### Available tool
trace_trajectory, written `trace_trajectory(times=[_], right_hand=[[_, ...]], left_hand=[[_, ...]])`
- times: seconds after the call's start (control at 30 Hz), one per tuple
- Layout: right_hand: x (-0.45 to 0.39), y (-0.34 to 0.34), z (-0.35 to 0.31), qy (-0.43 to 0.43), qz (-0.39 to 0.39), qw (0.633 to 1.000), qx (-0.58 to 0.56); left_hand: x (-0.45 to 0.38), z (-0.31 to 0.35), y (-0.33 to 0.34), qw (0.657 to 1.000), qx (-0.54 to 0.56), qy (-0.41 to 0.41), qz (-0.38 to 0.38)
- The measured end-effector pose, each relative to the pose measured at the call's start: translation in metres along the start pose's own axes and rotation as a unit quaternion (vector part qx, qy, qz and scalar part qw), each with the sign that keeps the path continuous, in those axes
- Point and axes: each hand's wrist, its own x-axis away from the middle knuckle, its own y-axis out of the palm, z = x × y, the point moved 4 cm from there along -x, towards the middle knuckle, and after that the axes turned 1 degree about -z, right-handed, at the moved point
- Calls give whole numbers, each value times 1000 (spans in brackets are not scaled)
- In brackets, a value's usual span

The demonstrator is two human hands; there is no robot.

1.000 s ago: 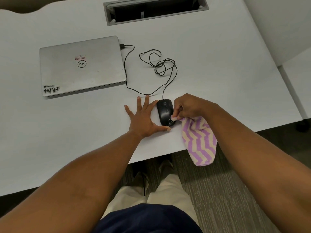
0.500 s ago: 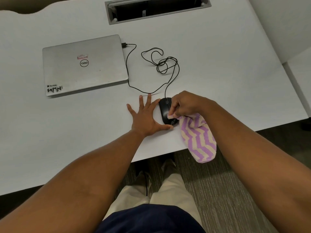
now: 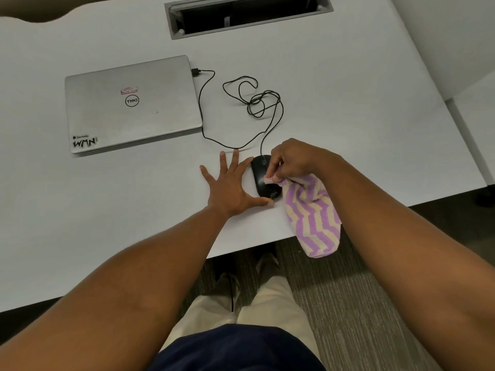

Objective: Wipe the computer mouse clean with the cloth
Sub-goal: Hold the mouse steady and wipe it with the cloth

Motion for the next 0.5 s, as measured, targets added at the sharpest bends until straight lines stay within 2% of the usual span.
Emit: trace_trajectory(times=[0.5], right_hand=[[-6, 9, 1, 13, -8, 1000, 10]], left_hand=[[0, -2, -2, 1000, 1, 14, -25]])
